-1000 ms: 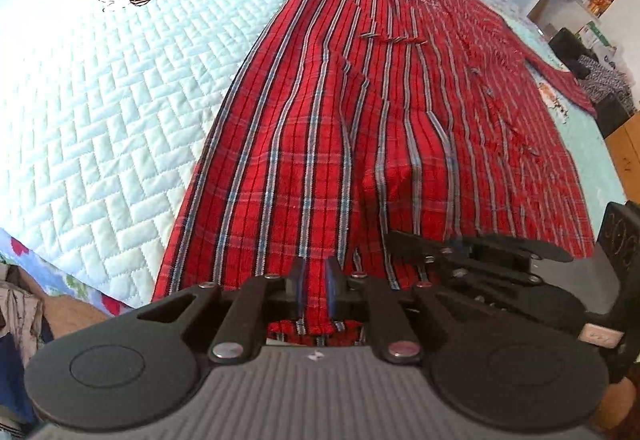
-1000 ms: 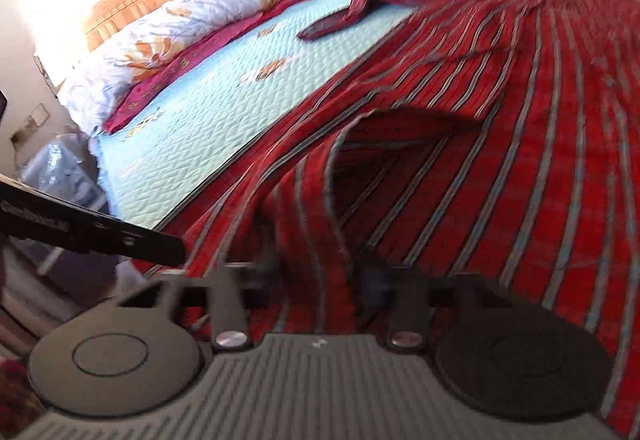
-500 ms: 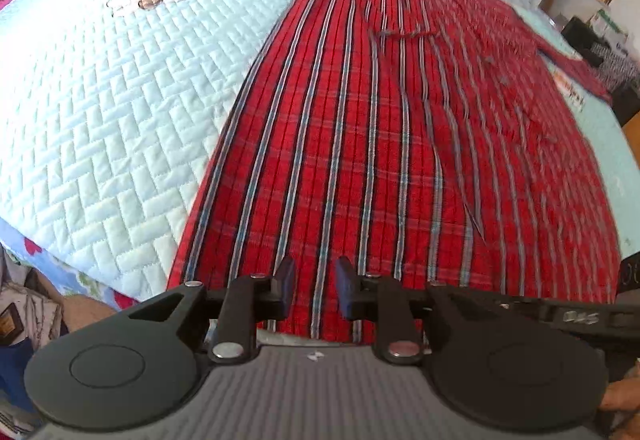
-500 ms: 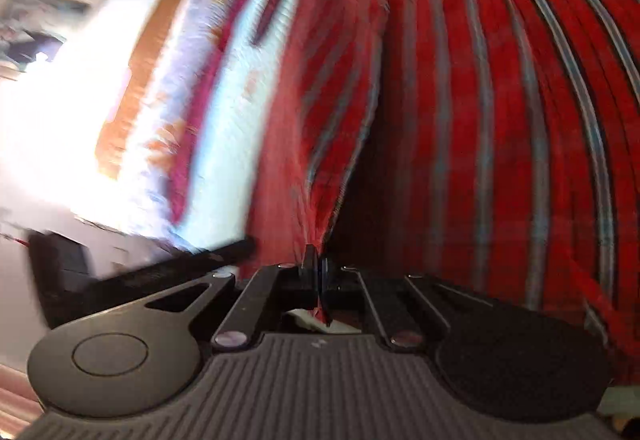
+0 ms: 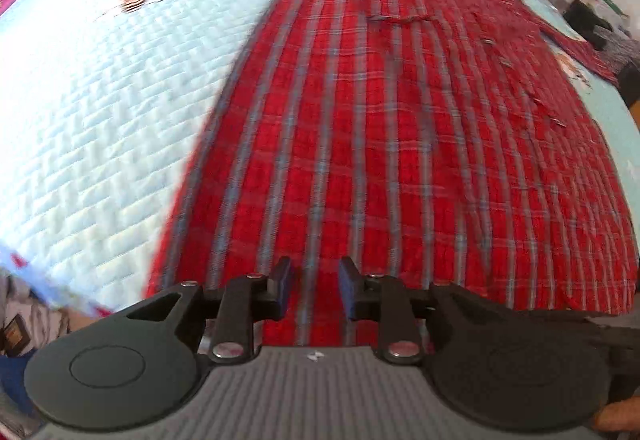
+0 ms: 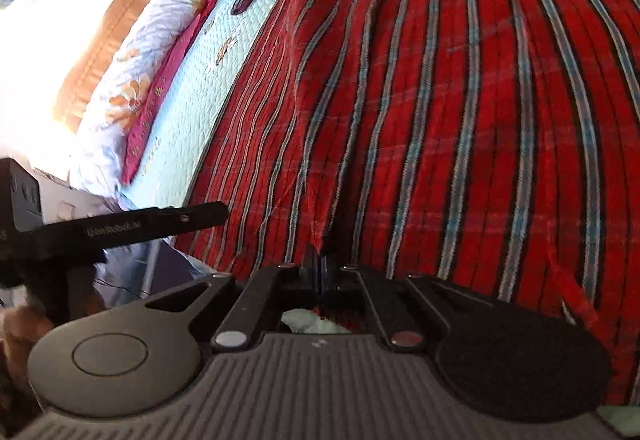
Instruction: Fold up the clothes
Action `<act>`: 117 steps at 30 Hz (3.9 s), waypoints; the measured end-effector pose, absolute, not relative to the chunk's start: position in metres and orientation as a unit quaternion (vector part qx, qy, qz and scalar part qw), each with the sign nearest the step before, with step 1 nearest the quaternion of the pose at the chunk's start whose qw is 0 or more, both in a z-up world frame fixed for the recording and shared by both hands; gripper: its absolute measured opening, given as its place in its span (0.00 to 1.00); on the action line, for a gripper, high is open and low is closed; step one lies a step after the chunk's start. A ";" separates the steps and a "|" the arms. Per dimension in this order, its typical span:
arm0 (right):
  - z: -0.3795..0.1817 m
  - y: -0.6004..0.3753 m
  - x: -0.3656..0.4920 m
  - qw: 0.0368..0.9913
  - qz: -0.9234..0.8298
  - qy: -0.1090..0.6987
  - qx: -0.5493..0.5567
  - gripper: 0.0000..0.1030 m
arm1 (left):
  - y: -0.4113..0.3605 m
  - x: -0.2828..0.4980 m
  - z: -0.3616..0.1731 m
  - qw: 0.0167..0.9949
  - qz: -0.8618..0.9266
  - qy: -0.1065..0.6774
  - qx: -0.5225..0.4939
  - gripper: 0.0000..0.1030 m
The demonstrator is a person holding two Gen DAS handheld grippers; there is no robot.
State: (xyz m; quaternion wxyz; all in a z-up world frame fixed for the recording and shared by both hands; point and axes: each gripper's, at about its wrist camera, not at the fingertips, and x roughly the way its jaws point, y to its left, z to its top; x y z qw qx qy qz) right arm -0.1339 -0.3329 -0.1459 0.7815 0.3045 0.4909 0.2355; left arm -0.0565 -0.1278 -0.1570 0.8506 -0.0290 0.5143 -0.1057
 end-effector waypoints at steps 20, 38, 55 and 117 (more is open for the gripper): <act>-0.072 -0.315 -0.115 0.866 0.214 0.396 0.218 0.40 | -0.158 -0.057 -0.170 0.865 -0.120 0.485 0.047 0.39; -0.101 -0.320 -0.087 0.819 0.234 0.419 0.315 0.26 | -0.161 -0.056 -0.170 0.860 -0.122 0.492 0.057 0.45; -0.127 -0.350 -0.088 0.796 0.217 0.429 0.367 0.31 | -0.137 -0.049 -0.147 0.859 -0.151 0.489 -0.030 0.48; -0.178 -0.374 0.132 0.810 0.184 0.390 0.397 0.47 | -0.172 -0.018 -0.170 0.822 -0.280 0.492 -0.058 0.57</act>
